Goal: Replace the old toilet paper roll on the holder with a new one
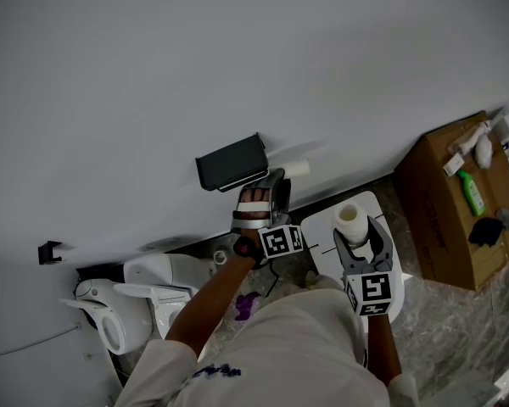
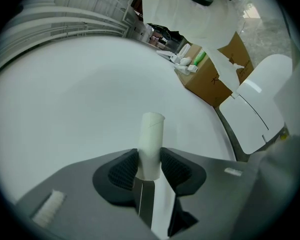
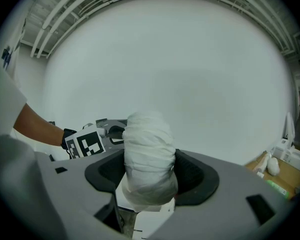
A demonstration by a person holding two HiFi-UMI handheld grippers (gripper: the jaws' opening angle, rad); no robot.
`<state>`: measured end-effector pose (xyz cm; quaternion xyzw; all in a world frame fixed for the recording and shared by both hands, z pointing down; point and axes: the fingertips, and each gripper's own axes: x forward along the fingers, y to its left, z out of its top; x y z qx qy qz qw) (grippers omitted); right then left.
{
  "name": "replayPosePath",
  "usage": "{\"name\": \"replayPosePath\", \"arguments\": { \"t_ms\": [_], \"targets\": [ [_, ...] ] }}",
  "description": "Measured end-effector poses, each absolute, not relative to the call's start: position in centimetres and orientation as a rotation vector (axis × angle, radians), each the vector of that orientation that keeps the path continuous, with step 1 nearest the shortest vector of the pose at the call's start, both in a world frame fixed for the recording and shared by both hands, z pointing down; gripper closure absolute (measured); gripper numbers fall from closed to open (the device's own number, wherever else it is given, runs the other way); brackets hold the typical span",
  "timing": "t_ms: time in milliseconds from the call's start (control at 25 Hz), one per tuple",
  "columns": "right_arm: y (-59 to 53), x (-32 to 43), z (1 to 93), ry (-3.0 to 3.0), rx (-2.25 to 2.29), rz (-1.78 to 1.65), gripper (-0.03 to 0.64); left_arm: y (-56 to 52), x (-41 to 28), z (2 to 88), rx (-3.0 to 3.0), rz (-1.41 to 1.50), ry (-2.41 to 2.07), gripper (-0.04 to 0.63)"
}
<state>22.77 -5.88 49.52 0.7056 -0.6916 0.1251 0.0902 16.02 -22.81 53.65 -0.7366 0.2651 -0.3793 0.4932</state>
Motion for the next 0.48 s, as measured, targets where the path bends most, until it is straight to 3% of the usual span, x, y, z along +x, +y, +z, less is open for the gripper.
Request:
{"name": "replayPosePath", "arguments": {
  "t_ms": [480],
  "targets": [
    [-5.7, 22.7, 49.8, -2.061, 2.077, 0.371, 0.319, -19.6, 15.4, 49.3, -2.337, -0.614, 0.734, 0.443]
  ]
}}
